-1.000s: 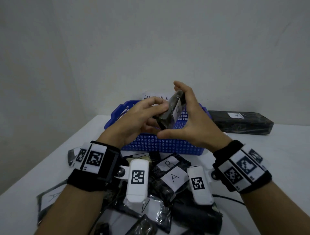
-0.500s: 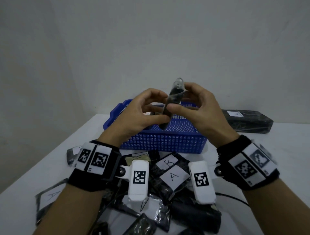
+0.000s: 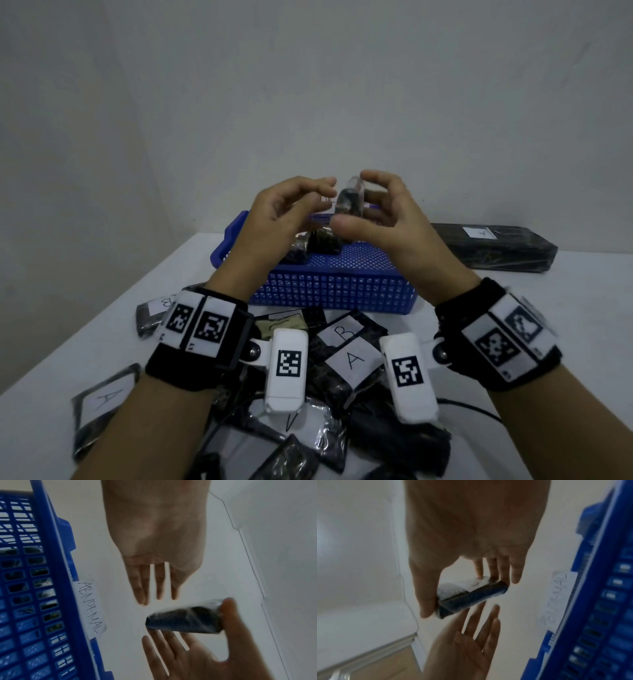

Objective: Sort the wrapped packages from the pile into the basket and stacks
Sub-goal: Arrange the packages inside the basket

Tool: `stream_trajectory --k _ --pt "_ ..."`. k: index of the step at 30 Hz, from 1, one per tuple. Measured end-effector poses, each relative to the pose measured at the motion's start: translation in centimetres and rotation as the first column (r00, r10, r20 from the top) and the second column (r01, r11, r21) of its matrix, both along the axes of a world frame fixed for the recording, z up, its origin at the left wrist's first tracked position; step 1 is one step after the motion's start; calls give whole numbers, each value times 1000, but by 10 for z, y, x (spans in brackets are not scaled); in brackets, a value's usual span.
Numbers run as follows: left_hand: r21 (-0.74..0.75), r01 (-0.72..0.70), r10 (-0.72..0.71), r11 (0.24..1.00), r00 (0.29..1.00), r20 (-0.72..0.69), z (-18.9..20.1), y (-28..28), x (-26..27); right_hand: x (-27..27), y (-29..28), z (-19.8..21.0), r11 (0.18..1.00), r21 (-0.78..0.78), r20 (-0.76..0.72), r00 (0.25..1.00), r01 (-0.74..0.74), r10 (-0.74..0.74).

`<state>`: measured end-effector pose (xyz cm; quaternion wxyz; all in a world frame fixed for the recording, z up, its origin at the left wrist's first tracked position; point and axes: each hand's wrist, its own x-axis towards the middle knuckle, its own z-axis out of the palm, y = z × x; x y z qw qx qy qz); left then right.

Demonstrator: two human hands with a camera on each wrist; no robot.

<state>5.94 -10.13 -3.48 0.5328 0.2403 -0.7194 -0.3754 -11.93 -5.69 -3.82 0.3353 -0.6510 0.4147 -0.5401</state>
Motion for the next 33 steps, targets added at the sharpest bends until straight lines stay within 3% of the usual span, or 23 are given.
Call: stream_trajectory --k 2,4,6,9,11,13,16,22,25,28,30,33 --pt "169 -13 1 986 997 71 4 1 3 -3 1 -2 994 -110 -164 985 28 -46" --pt "302 70 -116 951 984 137 6 1 8 -4 0 -4 986 -166 -276 959 16 -62" --pt "303 124 -183 945 968 172 6 3 10 -3 -1 -4 986 -169 -322 946 -8 -47" --pt "248 108 -157 963 970 187 5 3 9 -11 2 1 995 -81 -400 916 -62 25" --pt "193 92 -135 977 965 226 3 2 10 -17 6 5 998 -4 -349 935 -61 55" --pt "147 86 -122 985 958 259 2 3 9 -20 6 7 1000 9 -227 974 23 -20" --pt "92 74 -98 993 951 294 1 3 5 -15 3 7 989 -92 -129 984 112 -123" --pt "-27 4 5 1000 947 322 -1 -1 6 -11 4 8 972 -204 -182 971 118 -156" --pt "-169 -37 86 985 952 295 -2 0 3 -9 8 12 1000 -13 -128 992 3 -4" --pt "-262 -27 91 965 967 236 -3 1 1 -7 5 9 966 239 -3 995 -100 104" --pt "-304 -15 88 953 970 227 -3 1 -1 -6 2 3 950 276 41 989 -148 143" --pt "-295 11 56 955 974 219 -2 1 -1 -2 -1 1 973 195 100 989 -125 107"
